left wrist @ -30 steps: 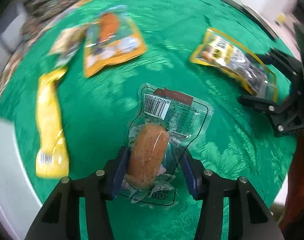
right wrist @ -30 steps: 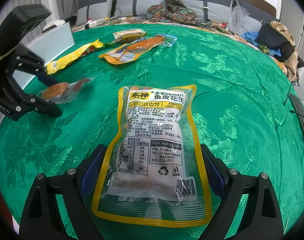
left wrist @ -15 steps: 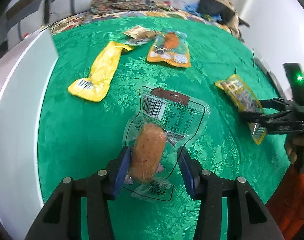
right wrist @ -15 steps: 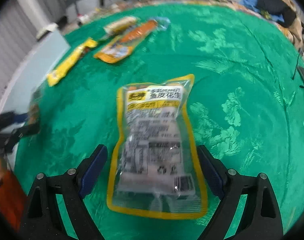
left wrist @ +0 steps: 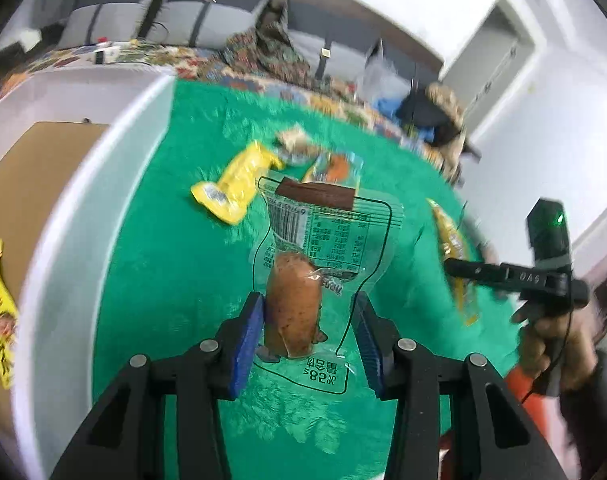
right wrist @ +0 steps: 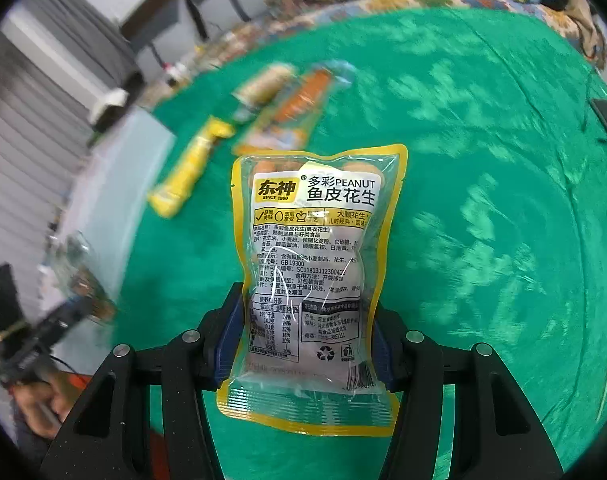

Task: Organize snacks
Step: 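Carry sausage packet with left tool while right tool carries peanut bag into white box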

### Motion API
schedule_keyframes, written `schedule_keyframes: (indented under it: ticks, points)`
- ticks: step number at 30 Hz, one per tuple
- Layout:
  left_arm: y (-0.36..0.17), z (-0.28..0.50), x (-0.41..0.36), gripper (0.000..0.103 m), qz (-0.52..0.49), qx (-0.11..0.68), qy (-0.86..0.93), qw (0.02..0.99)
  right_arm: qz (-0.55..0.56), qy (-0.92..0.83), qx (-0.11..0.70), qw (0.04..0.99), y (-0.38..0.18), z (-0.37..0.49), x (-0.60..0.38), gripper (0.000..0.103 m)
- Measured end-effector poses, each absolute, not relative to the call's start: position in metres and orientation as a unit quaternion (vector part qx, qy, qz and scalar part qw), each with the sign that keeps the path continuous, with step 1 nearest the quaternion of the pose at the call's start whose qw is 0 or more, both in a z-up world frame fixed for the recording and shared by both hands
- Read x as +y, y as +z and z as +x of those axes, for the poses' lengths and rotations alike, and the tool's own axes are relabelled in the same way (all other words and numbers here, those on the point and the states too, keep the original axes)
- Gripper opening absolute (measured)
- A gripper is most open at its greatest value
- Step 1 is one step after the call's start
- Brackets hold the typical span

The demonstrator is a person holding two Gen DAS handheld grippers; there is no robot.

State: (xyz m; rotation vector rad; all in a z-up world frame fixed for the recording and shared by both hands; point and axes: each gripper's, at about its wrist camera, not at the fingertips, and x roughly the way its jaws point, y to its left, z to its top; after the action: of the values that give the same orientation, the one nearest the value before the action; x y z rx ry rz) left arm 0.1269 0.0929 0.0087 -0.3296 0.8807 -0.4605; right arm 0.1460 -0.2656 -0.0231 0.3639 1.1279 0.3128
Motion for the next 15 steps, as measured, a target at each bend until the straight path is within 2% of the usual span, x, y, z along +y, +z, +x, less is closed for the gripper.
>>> schedule_keyframes:
  ticks: [2, 4, 10, 15]
  points:
    - [0.026, 0.118, 0.113, 0.041, -0.181, 0.399, -0.218, 0.872, 0.176, 0.179, 0.512, 0.821, 0.001, 0.146, -0.241, 0.058]
    - [0.045, 0.109, 0.137, 0.025, -0.201, 0.379, -0.215, 0.878, 0.17, 0.221, 0.492, 0.825, 0.032, 0.146, -0.203, 0.058]
    - [0.085, 0.088, 0.238, 0.025, -0.247, 0.327, -0.161, 0.898, 0.163, 0.358, 0.445, 0.804, 0.106, 0.148, -0.06, 0.058]
    - [0.089, 0.068, 0.288, 0.025, -0.211, 0.326, -0.086, 0.918, 0.16, 0.429, 0.447, 0.768, 0.124, 0.15, 0.045, 0.058]
